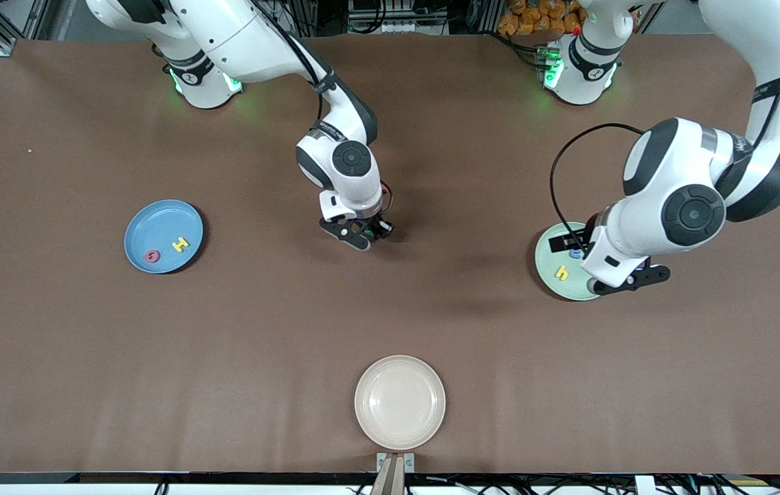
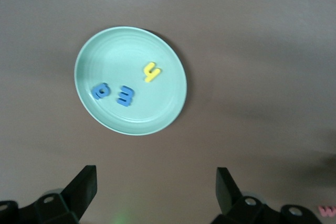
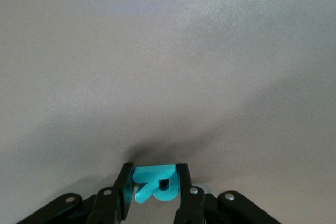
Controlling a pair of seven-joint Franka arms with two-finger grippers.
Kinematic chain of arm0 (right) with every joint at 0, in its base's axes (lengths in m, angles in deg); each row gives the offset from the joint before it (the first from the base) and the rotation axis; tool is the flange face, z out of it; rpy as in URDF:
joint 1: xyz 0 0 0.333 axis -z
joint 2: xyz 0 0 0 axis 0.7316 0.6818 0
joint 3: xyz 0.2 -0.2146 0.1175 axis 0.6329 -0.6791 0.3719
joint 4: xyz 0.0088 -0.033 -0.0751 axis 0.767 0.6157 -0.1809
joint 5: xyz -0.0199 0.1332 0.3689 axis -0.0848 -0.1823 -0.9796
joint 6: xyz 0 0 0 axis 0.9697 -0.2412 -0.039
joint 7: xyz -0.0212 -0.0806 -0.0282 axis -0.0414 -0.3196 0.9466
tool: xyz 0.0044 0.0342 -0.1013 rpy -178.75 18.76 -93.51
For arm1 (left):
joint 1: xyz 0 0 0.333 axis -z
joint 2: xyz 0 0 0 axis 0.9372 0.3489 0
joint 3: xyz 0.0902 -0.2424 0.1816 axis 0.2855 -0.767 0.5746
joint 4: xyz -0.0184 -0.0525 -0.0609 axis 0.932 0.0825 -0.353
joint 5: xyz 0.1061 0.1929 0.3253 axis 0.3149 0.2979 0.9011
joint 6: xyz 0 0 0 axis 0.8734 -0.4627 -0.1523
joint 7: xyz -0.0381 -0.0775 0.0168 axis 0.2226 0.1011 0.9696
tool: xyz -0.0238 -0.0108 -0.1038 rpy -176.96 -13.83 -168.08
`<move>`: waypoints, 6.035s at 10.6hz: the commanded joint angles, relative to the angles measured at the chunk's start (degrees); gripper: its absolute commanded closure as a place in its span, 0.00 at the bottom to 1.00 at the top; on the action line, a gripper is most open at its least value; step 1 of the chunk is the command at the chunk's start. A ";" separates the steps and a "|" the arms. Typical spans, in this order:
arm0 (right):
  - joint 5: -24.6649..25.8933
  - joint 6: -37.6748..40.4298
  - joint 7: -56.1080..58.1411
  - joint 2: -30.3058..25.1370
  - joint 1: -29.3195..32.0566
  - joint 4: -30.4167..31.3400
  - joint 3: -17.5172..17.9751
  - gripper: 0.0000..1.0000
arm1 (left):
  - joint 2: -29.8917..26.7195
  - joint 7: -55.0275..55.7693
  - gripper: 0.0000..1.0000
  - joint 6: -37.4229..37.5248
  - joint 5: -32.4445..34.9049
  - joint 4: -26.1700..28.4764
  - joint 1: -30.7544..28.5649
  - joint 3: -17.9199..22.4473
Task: Sort uppercase to blue plate, lowercase to green plate
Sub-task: 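Grasp the teal 'R' with the right gripper while the left gripper withdraws, then carry the 'R' over the blue plate with the right gripper, then release 'R' on the blue plate while the left gripper grasps pink 'w', then drop 'w' on the green plate while the right gripper grasps blue 'M'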
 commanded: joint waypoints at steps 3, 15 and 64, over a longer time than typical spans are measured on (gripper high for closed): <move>1.05 -0.40 1.73 -0.10 0.87 1.22 0.21 0.69 | 0.15 8.35 0.00 0.49 -1.77 0.00 3.77 -3.31; -8.18 23.84 47.39 -10.64 13.52 -1.07 -6.55 0.71 | 9.01 30.51 0.00 -26.84 9.96 13.01 19.06 -9.12; -8.53 -13.32 2.72 -11.80 -0.35 20.22 2.93 0.30 | -3.96 -3.58 0.00 -3.76 13.09 3.71 -0.87 0.82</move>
